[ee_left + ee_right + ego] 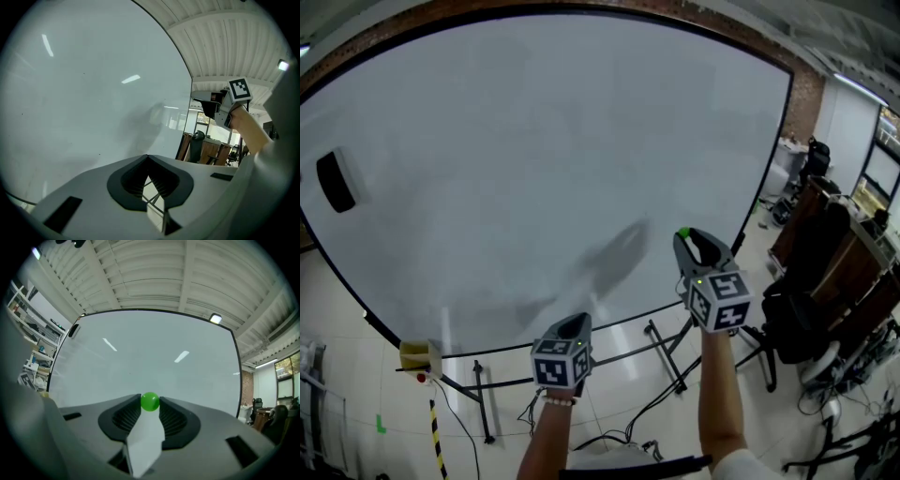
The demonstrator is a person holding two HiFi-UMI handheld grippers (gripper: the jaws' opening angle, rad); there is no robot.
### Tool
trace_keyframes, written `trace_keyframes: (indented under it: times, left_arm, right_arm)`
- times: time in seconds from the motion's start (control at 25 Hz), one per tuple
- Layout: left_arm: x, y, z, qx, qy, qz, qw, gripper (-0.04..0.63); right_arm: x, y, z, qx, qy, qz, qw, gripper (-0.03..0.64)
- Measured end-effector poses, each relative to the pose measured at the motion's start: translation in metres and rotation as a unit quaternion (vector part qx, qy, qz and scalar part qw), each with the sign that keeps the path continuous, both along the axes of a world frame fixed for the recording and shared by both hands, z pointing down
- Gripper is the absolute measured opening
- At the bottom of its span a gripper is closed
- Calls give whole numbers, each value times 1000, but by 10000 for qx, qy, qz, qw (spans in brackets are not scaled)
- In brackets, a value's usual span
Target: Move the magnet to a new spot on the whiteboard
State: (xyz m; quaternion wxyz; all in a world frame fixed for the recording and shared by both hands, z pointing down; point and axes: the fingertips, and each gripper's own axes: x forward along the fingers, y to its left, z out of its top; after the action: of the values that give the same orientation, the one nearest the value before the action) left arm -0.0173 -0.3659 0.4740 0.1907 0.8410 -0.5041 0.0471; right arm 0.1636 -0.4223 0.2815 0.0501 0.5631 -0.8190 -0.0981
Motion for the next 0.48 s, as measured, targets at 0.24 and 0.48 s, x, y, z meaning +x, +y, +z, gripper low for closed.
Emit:
trace_keyframes:
  times: [0.24,0.48]
  left_arm:
    - [-8,2,1,-16,23,-64,10000,-8]
    - [-10,2,1,-27,39,-103,9999,-6]
  right_arm:
    - [-11,-12,-32,225,127,-67,9996,130]
    - [-25,-28,-60,389,233,-169,9988,130]
